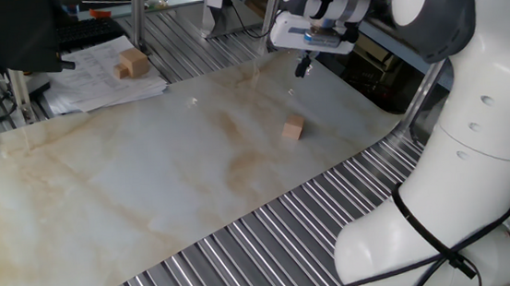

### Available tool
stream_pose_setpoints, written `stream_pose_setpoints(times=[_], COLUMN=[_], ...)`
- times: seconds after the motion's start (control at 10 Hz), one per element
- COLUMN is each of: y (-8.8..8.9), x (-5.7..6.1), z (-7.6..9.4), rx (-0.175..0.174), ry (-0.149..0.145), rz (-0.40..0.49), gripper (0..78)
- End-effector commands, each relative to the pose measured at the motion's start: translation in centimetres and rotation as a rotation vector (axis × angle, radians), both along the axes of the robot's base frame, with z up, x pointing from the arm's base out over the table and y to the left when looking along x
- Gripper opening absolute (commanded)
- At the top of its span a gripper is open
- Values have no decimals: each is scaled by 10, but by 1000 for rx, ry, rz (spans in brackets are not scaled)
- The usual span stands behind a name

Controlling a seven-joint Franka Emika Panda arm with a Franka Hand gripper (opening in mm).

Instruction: Pick up the small block on the left and move it to the right

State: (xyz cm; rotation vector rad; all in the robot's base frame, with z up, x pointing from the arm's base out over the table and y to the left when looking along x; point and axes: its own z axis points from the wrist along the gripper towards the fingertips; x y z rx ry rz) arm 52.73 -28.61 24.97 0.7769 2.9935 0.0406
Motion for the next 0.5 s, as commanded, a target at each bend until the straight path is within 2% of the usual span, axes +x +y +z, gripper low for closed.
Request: stream_pose_setpoints(times=[0.1,0.5], y=[-15,-23], x=[3,3], z=[2,-9], rx=[7,2], ry=[10,1], rz=[-33,-42], gripper=[0,0])
